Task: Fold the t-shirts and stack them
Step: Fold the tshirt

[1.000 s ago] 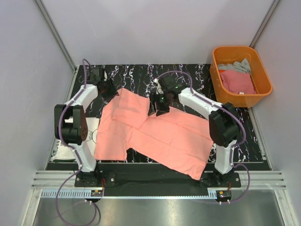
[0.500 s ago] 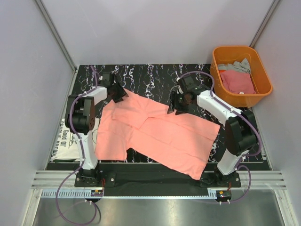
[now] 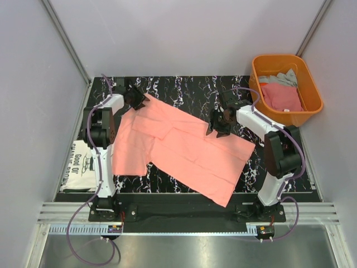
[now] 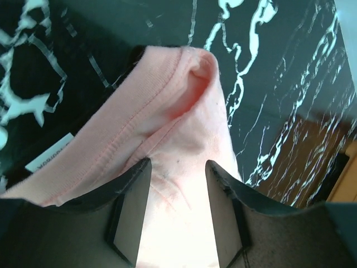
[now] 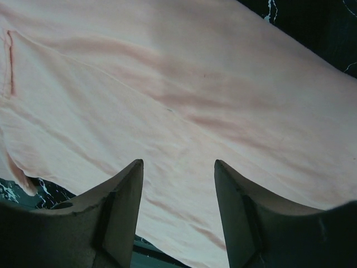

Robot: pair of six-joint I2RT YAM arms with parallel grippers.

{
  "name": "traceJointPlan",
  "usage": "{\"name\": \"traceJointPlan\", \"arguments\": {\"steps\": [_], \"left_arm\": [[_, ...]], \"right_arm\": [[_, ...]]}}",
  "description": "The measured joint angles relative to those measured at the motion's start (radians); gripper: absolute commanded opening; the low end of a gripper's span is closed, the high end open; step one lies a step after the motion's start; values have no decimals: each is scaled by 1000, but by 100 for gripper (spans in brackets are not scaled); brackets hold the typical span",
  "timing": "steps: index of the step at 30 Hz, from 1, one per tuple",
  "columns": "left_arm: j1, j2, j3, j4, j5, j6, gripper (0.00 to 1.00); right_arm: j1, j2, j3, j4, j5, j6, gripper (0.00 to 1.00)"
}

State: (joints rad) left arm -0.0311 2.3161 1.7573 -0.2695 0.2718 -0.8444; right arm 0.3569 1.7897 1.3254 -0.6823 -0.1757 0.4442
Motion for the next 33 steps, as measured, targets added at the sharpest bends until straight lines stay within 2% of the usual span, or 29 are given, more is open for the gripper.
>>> {"name": "traceJointPlan", "arguments": {"steps": [5, 11, 15, 16, 18, 19, 20, 21, 23, 25, 26, 27, 28, 33], "left_arm": [[6, -74, -72, -31, 35, 118, 59], [5, -368, -224, -117, -8, 306, 73], [11, -593, -314, -118, -48, 394, 74], [14, -620, -328, -119, -51, 404, 73], [21, -666, -371, -116, -55, 424, 65], [23, -676, -397, -115, -55, 433, 61], [27, -678, -424, -120, -53, 441, 52], [32, -675, -449, -130, -50, 446, 50], [44, -660, -494, -150, -39, 458, 50], [56, -634, -518, -177, -24, 465, 56], [62, -618, -522, -187, -12, 470, 59], [67, -601, -522, -195, -1, 475, 64], [70, -586, -522, -198, 11, 480, 66], [76, -518, -521, -204, 48, 486, 67]], "right_arm": [[0, 27, 19, -5, -18, 5, 70], [1, 28, 44, 36, -105, 60, 79], [25, 54, 46, 116, -178, 157, 80], [39, 70, 49, 143, -192, 187, 77], [78, 118, 63, 212, -225, 253, 75], [96, 140, 68, 243, -237, 283, 71], [119, 167, 73, 281, -243, 317, 70], [141, 194, 80, 320, -255, 357, 69], [185, 246, 97, 384, -265, 428, 63], [224, 293, 122, 442, -273, 496, 57], [242, 314, 134, 475, -276, 527, 48], [257, 333, 144, 507, -280, 554, 46], [272, 347, 150, 537, -281, 585, 45], [300, 383, 150, 633, -277, 671, 42]]}}
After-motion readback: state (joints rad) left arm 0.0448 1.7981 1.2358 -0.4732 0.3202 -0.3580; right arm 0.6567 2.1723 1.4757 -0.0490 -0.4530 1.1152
